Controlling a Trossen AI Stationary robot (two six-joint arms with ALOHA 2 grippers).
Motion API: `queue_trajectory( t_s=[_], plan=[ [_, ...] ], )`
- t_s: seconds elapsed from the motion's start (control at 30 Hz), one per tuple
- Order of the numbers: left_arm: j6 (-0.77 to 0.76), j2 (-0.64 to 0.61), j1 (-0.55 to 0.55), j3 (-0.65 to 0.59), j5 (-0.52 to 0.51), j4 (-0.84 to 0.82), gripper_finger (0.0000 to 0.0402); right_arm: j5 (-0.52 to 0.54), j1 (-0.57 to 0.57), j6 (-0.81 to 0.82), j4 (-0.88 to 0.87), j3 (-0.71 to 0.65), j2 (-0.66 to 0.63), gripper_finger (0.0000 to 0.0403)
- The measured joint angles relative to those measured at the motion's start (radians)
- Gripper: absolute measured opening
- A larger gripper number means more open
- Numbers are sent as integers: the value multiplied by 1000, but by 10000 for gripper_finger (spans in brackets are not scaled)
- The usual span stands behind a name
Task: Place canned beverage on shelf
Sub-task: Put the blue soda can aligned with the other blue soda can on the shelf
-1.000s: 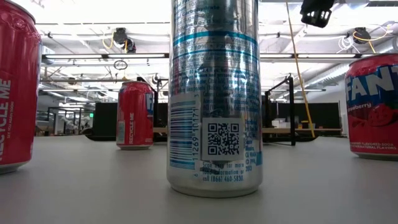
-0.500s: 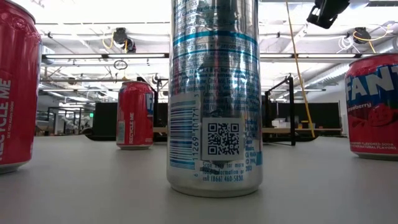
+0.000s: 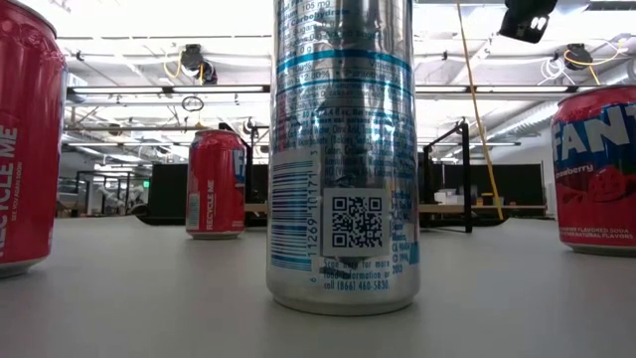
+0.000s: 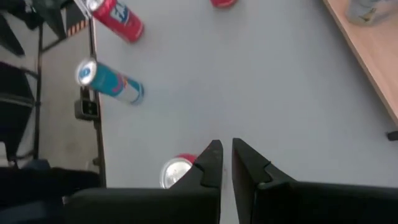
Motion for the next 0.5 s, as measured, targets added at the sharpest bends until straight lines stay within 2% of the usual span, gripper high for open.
queue_trajectory(
  t_s=[0.13,0.33,0.5],
  plan=[
    [20,25,-27,0,-1,-4,341,0,0,55,27,0,0,0],
    [38,77,-46,0,-12,-19,391,2,0,136,49,0,1,23],
    [63,122,-44,0,-27,-16,394,34,0,140,49,0,7,54]
  ],
)
